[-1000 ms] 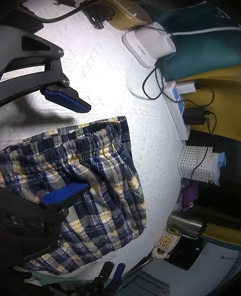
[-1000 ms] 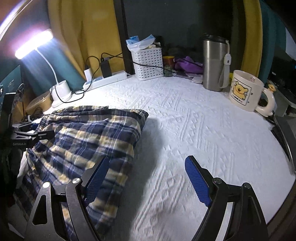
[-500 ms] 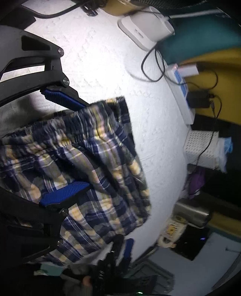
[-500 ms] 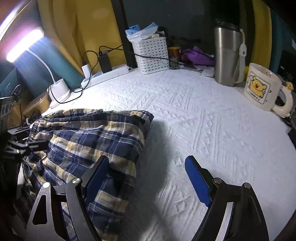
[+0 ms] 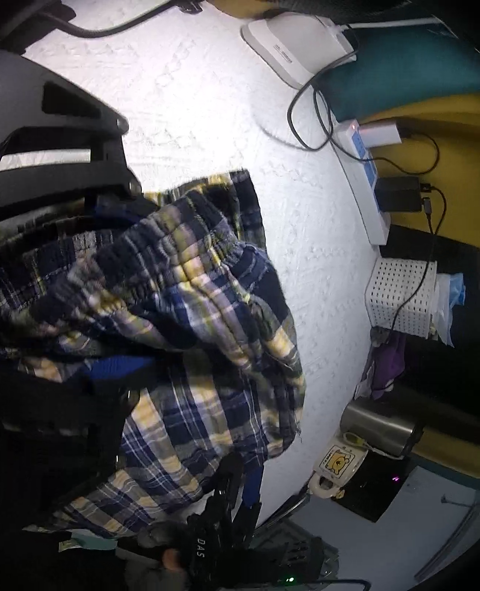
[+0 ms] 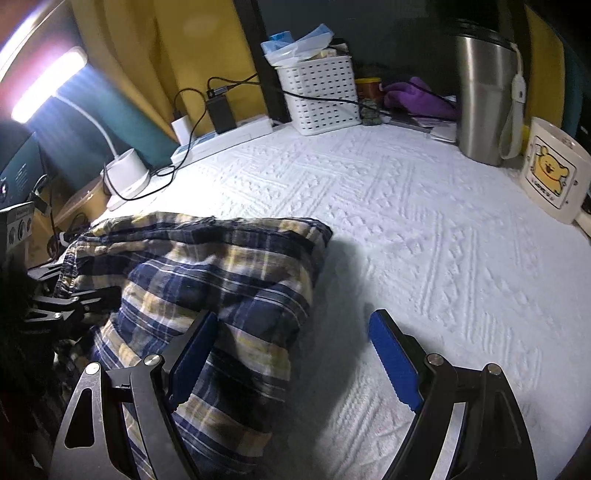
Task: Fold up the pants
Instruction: 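Grasp the elastic waistband with the left gripper while the right gripper grasps the pants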
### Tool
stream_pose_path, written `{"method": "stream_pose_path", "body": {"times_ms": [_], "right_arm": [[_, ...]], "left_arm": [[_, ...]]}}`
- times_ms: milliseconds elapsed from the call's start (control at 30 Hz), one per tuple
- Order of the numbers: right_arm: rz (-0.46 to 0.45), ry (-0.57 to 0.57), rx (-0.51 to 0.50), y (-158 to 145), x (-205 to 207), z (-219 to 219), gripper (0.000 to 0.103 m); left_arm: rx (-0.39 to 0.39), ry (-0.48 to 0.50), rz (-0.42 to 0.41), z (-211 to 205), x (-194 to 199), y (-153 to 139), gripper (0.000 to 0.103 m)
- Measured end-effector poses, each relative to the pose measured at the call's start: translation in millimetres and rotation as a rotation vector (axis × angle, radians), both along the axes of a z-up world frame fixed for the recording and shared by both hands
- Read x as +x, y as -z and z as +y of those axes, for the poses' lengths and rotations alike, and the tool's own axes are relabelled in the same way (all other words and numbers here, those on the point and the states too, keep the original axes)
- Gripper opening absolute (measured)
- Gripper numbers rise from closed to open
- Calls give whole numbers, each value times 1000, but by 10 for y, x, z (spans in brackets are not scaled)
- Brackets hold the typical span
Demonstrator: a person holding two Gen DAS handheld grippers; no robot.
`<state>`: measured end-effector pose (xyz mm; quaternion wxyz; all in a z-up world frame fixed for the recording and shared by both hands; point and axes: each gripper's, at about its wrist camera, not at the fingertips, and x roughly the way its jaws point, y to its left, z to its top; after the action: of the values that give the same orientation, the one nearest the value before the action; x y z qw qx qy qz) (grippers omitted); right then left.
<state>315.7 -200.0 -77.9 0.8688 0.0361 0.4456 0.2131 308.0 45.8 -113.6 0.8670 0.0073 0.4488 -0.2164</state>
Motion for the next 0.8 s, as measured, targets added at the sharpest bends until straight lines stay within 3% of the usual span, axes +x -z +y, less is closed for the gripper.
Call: {"method": "stream_pose_path", "body": {"times_ms": [233,300,433,600,800], "right_arm": [[-6,-96,-5,-19,5,213,85],[-10,-114,0,-30,3,260,70],[-15,-120,-12,-49,-4,319,54],[-37,-125,-14,-93,-54,326,24],[-94,-113,-10,-272,-196,275,15]], "left_arm": [[-34,-9,-8,-3,-36,-30,37],[-39,-20,-22,-15,-74,-58,34],[-41,-21,-55,-27,-151,-102,32],[-49,-24,-84,-19,-216,-178,30],[-54,-24,-127,-24,-307,-298,30]]}}
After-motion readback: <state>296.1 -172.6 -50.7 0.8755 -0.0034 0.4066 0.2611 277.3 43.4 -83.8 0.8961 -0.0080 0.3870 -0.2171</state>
